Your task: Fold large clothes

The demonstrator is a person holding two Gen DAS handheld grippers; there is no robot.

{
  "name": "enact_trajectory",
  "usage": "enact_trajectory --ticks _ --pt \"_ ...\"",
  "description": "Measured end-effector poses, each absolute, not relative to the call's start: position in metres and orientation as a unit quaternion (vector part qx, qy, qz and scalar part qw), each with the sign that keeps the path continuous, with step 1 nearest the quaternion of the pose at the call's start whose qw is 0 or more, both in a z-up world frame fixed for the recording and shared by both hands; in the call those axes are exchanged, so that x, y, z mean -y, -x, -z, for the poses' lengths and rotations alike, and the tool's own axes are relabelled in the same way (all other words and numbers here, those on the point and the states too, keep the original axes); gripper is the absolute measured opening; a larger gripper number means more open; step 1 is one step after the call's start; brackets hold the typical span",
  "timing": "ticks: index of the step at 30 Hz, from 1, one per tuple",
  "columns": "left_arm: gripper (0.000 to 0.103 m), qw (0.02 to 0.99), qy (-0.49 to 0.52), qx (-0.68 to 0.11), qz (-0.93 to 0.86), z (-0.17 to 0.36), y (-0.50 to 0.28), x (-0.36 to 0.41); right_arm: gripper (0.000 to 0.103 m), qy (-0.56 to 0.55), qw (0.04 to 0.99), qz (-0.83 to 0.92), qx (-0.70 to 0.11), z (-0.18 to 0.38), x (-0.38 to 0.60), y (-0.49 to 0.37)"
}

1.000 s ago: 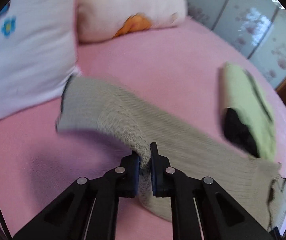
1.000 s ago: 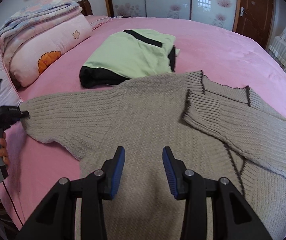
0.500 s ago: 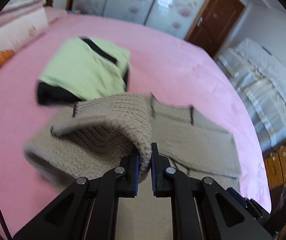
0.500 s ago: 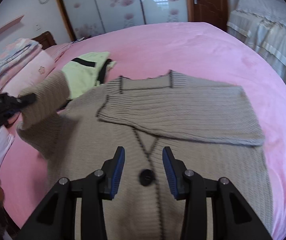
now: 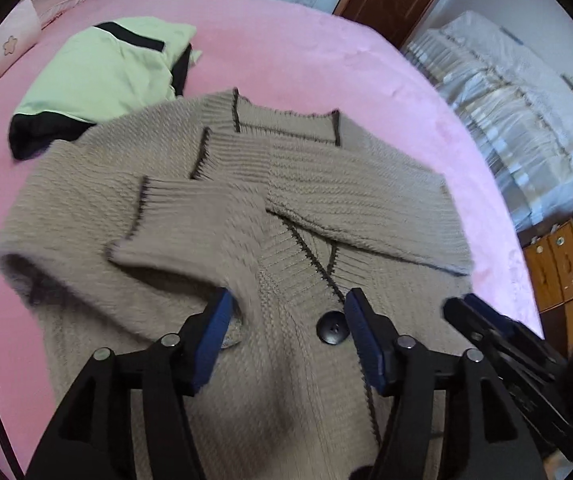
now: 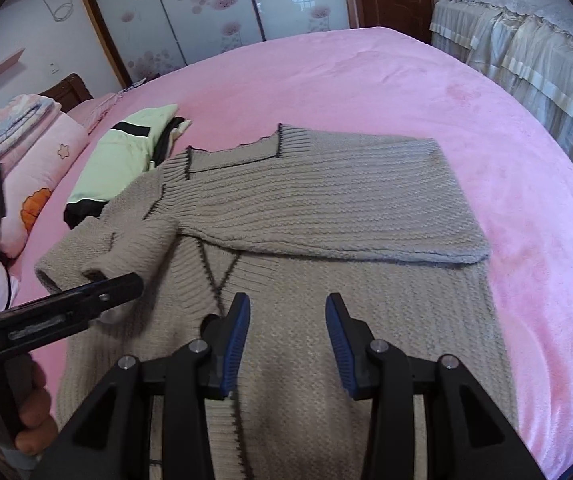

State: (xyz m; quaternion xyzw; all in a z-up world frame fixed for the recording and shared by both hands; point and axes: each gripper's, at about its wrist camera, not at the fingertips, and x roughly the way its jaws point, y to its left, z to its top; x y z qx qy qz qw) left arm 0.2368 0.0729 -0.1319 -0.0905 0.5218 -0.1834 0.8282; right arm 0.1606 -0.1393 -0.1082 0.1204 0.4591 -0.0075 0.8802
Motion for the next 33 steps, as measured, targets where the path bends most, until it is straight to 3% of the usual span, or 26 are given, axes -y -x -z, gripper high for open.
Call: enact_trajectory --ticks 1,2,8,10,15,27,29,30,31,32,33 --pt "0.072 0.835 0.096 -0.512 0.179 0.124 -0.230 -0.082 0.039 -0.119 0.881 -0.003 -0.458 0.106 0.133 -0.163" --pt "0.074 0.841 0.100 -0.503 0.173 0.116 -0.228 -0.088 0.040 -0.116 0.882 -0.013 -0.457 0.104 0.126 -0.166" --pt "0.074 0.883 0.045 -0.463 0.060 0.102 -0.208 -0.140 0.041 -0.070 0.888 -0.081 -0.448 0.087 0.079 -0.182" --pt "0.074 0.886 0.039 -0.462 0.014 0.112 -0.208 -0.161 0.052 -0.050 0.889 -0.099 -0.445 0.084 0.064 -0.185" --pt "0.074 0.867 0.066 -0.491 -0.046 0.142 -0.217 -0.203 0.058 0.001 0.889 -0.138 -0.437 0.086 0.025 -0.192" --pt "0.074 0.835 0.137 -0.528 -0.068 0.202 -0.257 -0.240 0.058 0.230 0.844 -0.116 -0.470 0.164 -0.060 -0.231" --pt "0.066 0.828 0.147 -0.536 -0.069 0.211 -0.262 -0.242 0.057 0.247 0.840 -0.111 -0.470 0.171 -0.063 -0.234" --pt "0.059 0.826 0.155 -0.538 -0.066 0.214 -0.263 -0.243 0.037 0.245 0.843 -0.111 -0.466 0.170 -0.062 -0.235" --pt "0.042 0.825 0.159 -0.539 -0.062 0.216 -0.264 -0.243 0.007 0.237 0.845 -0.111 -0.466 0.166 -0.061 -0.237" --pt "0.025 0.821 0.171 -0.543 -0.047 0.219 -0.266 -0.242 0.008 0.228 0.847 -0.110 -0.467 0.160 -0.059 -0.240" --pt "0.023 0.818 0.179 -0.544 -0.044 0.221 -0.268 -0.242 0.007 0.208 0.854 -0.114 -0.463 0.150 -0.055 -0.243"
